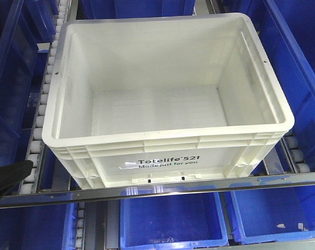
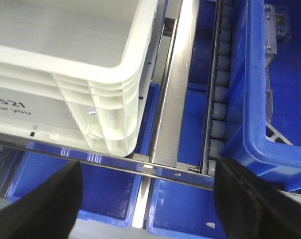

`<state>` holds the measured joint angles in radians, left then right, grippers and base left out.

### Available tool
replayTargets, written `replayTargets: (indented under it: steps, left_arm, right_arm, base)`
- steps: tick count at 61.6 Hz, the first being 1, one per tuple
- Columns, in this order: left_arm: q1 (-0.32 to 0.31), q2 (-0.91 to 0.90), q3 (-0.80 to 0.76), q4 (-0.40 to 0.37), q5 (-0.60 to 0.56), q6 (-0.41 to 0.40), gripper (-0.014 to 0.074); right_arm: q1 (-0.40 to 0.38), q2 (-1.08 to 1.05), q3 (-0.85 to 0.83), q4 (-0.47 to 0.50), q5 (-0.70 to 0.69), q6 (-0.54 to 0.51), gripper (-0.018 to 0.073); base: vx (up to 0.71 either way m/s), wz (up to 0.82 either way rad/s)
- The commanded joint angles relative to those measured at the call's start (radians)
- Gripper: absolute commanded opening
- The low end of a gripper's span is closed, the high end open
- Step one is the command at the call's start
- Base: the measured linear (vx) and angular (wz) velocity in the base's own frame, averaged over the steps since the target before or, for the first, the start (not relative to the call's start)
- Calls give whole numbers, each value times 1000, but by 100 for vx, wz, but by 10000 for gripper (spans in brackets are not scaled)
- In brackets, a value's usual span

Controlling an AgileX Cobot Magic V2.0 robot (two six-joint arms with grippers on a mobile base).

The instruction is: Move bin from left to right shelf

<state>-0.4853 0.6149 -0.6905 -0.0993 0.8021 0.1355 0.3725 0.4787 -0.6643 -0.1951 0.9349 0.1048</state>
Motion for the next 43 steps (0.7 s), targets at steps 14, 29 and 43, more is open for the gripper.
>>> replayTargets:
  steps: [14,29,43]
  left_arm:
    - [-7,-1,-17,-15,-67,-8,401]
    - [-7,-1,-17,-15,-67,-8,200]
    - [-7,-1,-17,-15,-68,-9,29]
  right_arm:
    - [-6,6,-22,56,-25,-105,195]
    - [-6,6,-22,97,-25,-145,-13]
    - [-6,6,-22,90,-23,-141,-8]
  base:
    - [0,0]
    - [0,0]
    - [0,0]
